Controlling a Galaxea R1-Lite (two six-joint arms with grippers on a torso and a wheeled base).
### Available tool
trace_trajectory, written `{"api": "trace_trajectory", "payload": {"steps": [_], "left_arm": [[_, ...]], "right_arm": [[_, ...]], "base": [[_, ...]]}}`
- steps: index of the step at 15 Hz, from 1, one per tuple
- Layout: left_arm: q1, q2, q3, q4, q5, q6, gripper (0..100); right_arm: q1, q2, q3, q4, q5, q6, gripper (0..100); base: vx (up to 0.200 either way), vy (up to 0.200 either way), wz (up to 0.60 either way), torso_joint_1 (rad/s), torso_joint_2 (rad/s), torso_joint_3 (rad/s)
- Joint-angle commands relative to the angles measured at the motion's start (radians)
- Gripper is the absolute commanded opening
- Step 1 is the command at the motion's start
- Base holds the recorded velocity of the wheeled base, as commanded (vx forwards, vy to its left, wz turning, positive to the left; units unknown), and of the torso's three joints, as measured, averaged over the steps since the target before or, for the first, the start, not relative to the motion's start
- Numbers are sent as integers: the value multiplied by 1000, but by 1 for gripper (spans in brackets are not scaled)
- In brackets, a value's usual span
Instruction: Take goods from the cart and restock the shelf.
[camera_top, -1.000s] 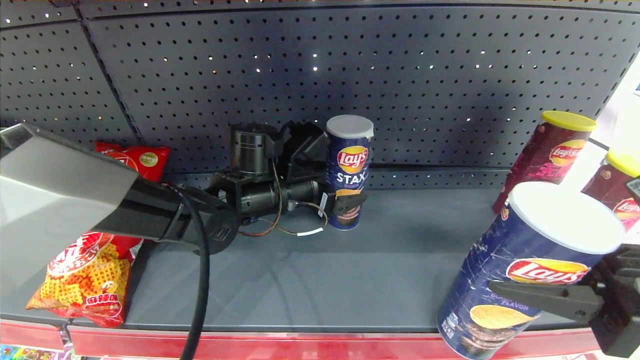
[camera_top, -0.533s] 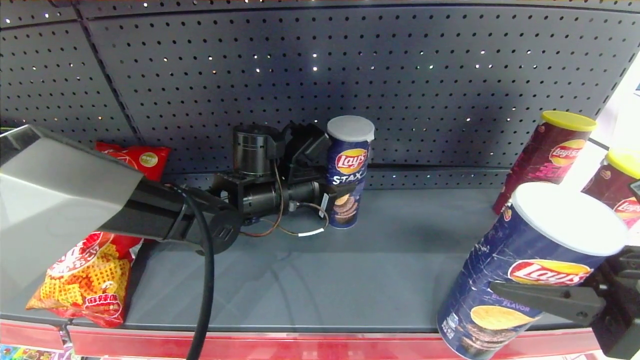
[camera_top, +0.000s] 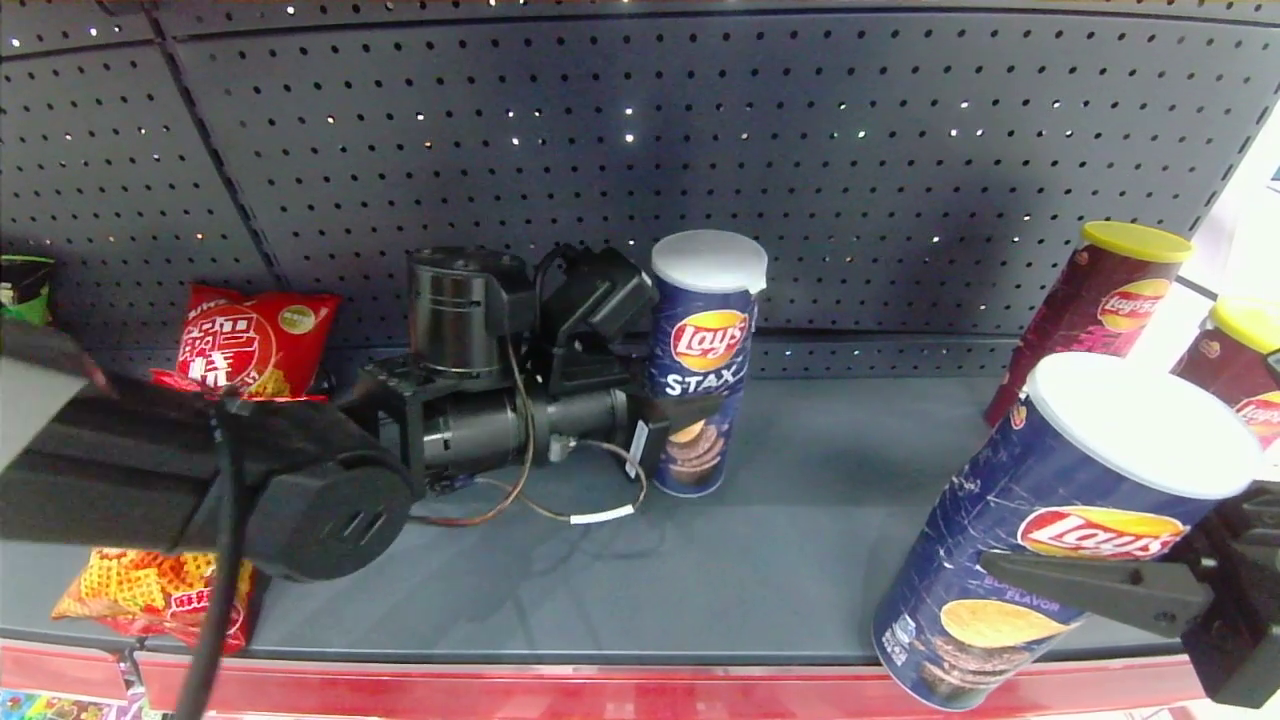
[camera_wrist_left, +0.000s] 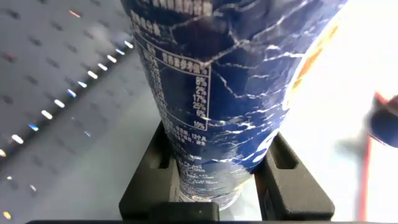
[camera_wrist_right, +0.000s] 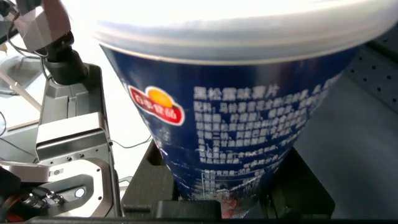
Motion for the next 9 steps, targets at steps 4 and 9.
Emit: {"api": "trace_trajectory", "payload": {"steps": [4, 9], "left_arm": [[-82, -223, 227, 3, 17, -13, 0], [-102, -202, 223, 3, 23, -24, 0]], "right_arm": [[2, 3, -6, 2, 0, -1, 0], [2, -2, -7, 2, -1, -1, 0]], "base": [[0, 0, 0, 0, 0, 0], [0, 0, 0, 0, 0, 0]]}}
